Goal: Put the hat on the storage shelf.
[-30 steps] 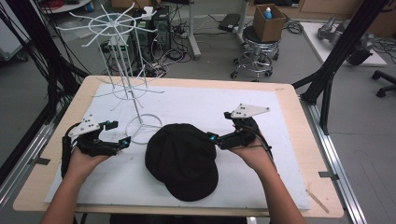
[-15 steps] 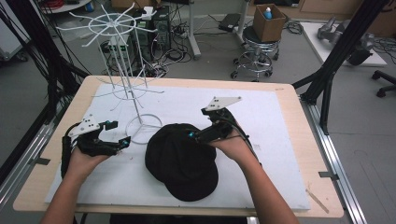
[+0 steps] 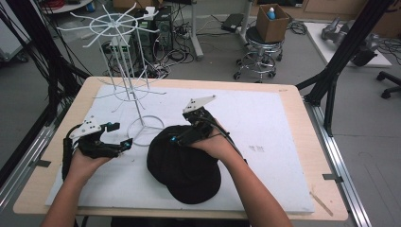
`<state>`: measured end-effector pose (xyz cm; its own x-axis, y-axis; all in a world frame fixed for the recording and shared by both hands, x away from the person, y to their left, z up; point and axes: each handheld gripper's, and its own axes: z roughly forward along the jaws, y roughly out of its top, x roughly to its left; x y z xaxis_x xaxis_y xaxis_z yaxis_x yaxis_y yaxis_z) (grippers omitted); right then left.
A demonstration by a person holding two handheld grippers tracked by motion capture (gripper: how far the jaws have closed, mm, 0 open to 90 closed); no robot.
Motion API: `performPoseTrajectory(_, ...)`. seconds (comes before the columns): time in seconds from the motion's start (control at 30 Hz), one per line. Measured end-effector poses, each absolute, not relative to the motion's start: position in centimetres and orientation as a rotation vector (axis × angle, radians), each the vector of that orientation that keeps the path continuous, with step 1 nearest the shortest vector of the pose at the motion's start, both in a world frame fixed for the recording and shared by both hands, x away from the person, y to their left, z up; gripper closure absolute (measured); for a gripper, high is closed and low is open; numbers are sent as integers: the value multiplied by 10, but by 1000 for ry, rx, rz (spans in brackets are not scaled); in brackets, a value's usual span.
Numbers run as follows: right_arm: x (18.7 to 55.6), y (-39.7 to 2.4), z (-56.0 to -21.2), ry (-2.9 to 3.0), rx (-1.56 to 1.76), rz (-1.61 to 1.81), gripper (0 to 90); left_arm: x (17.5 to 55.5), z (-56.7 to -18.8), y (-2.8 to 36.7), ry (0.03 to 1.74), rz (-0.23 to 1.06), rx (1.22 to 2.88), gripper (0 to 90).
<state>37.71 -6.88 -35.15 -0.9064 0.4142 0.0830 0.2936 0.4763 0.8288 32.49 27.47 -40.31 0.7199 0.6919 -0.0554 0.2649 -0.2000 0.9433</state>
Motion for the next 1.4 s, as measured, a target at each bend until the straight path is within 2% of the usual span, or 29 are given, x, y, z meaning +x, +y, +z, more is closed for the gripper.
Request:
performPoseTrajectory(0.27,383,-59,-365,2663,657,1362,27,325,-403,275,758,465,1780,134)
performPoseTrajectory(0.37,384,-60,-365,2686,660,1341,74,325,-403,275,759,466,1783,134)
performPoseTrajectory(0.4,384,-61,-365,2719,652,1332,210,325,-403,275,759,465,1785,134)
performPoseTrajectory(0.5,384,-61,-366,2748,649,1315,259,325,-403,274,761,467,1786,134)
performPoseTrajectory(0.6,383,-62,-366,2790,618,1294,444,325,-403,274,761,467,1784,134)
performPoseTrajectory(0.63,383,-62,-366,2790,618,1294,444,325,-403,275,761,468,1785,134)
performPoseTrajectory(0.67,382,-62,-365,2803,602,1278,537,325,-403,275,759,470,1785,134)
performPoseTrajectory(0.73,382,-62,-366,2813,581,1255,623,325,-403,274,762,468,1786,134)
performPoseTrajectory(0.97,380,-64,-360,2778,553,1278,693,325,-403,275,762,467,1787,134)
performPoseTrajectory(1.3,377,-85,-339,2706,585,1379,709,325,-404,275,766,464,1793,134)
performPoseTrajectory(1.4,372,-95,-323,2671,571,1408,712,325,-404,275,768,464,1794,134)
